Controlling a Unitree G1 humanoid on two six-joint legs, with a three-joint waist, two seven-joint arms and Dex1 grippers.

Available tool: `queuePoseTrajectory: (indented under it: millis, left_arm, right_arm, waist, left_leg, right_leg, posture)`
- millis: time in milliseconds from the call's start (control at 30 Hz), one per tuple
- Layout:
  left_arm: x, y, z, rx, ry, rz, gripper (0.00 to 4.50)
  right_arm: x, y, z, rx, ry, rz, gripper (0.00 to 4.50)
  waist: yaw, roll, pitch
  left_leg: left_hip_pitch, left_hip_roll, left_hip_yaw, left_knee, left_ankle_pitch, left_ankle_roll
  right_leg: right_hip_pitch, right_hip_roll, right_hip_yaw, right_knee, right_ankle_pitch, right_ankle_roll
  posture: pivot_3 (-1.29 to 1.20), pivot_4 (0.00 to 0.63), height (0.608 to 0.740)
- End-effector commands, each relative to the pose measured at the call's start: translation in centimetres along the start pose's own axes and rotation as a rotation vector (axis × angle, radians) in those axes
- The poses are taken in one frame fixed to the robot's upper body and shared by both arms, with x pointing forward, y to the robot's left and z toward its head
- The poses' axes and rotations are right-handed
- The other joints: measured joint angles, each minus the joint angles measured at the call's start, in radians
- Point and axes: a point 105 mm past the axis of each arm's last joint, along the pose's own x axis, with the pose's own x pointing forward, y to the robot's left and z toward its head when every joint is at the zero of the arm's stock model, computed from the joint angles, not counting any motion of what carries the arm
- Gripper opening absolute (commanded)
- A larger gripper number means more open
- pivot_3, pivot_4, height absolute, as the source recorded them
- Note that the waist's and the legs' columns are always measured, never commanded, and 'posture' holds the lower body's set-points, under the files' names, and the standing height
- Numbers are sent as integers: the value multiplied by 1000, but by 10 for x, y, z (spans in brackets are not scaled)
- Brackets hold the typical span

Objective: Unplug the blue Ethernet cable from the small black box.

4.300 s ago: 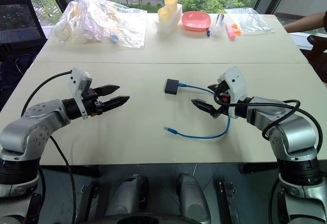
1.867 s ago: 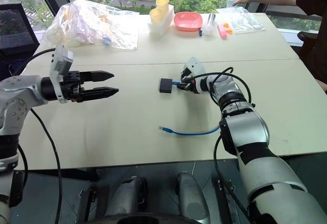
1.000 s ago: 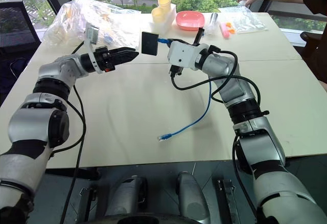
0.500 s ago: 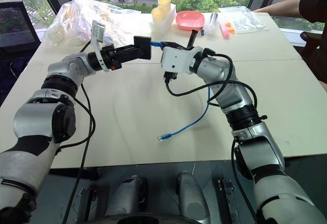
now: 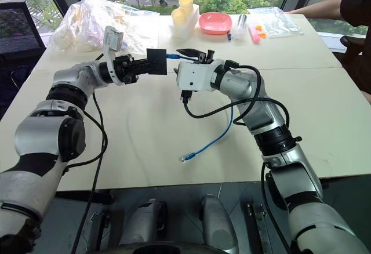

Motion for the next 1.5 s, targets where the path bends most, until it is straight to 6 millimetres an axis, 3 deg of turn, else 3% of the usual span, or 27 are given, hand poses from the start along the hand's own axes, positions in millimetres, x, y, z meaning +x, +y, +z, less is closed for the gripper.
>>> queuePoseTrajectory:
  millis: [33,100,167,233,333,467,633,1167,1267,1467,1500]
  left_arm:
    - [-6,-13,18,56,0,-57,532]
    - [-9,-20,20,96,21,-80,532]
    - [-11,-32,25,144,44,-121,532]
    - [-13,-44,30,168,50,-164,532]
    - [-15,-57,33,188,61,-209,532]
    - [-14,-71,40,214,58,-264,532]
    - [-8,-79,38,222,73,-309,532]
    - [-4,-76,38,228,71,-311,532]
    - [-4,-76,38,229,70,-311,532]
    - [-3,-75,37,229,72,-313,532]
    - [-3,-75,37,229,71,-313,532]
  right_arm:
    - [-18,-22,10,382,-78,-18,3978]
    - [-25,-34,26,730,-169,30,3978]
    - [-40,-38,51,943,-279,172,3978]
    - [-55,-39,67,1046,-333,280,3978]
    - [-62,-42,73,1153,-326,320,3978]
    - [-61,-36,72,1197,-272,345,3978]
    - [-43,-36,70,1221,-249,294,3978]
    - [-35,-30,79,1218,-273,325,3978]
    - [-34,-28,81,1216,-282,338,3229]
    - [-32,-25,85,1221,-293,358,302]
    - [-32,-25,85,1222,-294,360,36]
  waist:
    - [1,0,0]
    - [-1,0,0]
    - [0,0,0]
    - [2,0,0]
    - [5,0,0]
    - [9,0,0]
    - [4,0,0]
    - [3,0,0]
    - [3,0,0]
    - [2,0,0]
    - [2,0,0]
  left_leg:
    - [0,0,0,0,0,0]
    - [-1,1,-1,0,0,0]
    - [0,4,-1,0,0,0]
    - [0,5,-3,0,0,0]
    - [0,5,-4,-1,0,0]
    - [0,4,-2,0,0,0]
    - [-1,2,-1,1,0,0]
    - [-2,2,-2,1,0,0]
    - [-2,2,-2,1,0,0]
    - [-2,2,-2,1,0,0]
    - [-2,3,-2,1,0,0]
  right_leg:
    - [0,0,0,0,0,0]
    - [0,0,0,1,0,0]
    - [0,-1,0,2,0,0]
    - [-1,-1,-1,2,0,0]
    - [0,-1,-2,1,0,-1]
    - [0,-1,-2,1,0,-1]
    - [0,-1,-2,1,0,-1]
    - [-1,0,-2,1,0,-1]
    - [-1,0,-2,1,0,-1]
    - [-1,0,-2,0,0,-1]
    - [-1,0,-2,0,0,-1]
  posture:
    - [0,150,740]
    - [0,150,740]
    - [0,150,740]
    - [0,150,740]
    - [0,150,740]
    - [0,150,740]
    - [0,150,740]
    - [0,150,740]
    - [0,150,740]
    - [0,150,740]
    - [0,150,740]
